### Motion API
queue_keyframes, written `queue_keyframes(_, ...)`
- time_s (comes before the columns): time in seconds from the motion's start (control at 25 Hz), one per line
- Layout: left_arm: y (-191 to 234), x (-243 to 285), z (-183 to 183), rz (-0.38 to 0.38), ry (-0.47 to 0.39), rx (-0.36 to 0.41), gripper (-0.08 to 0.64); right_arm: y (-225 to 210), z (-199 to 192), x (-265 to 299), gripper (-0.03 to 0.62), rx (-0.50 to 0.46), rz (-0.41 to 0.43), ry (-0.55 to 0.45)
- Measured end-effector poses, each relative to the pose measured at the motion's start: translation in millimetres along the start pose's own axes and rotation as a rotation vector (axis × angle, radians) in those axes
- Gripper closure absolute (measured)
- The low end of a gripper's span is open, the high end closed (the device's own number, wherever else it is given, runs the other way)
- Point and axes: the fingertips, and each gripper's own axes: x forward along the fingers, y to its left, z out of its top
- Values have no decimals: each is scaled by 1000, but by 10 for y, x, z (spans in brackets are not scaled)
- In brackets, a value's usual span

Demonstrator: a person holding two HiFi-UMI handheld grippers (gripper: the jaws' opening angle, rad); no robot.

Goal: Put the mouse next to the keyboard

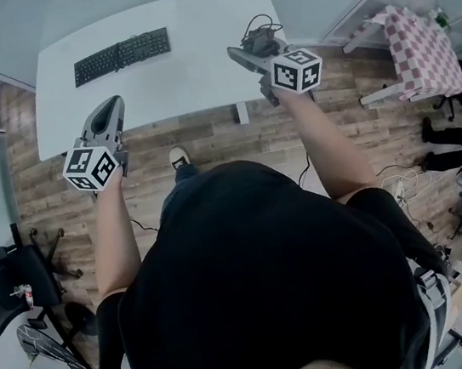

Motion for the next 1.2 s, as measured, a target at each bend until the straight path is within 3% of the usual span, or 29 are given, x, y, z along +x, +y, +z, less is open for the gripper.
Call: queue_keyframes(1.2,970,619,21,-47,52,-21,532,-379,-9,999,224,38,-37,36)
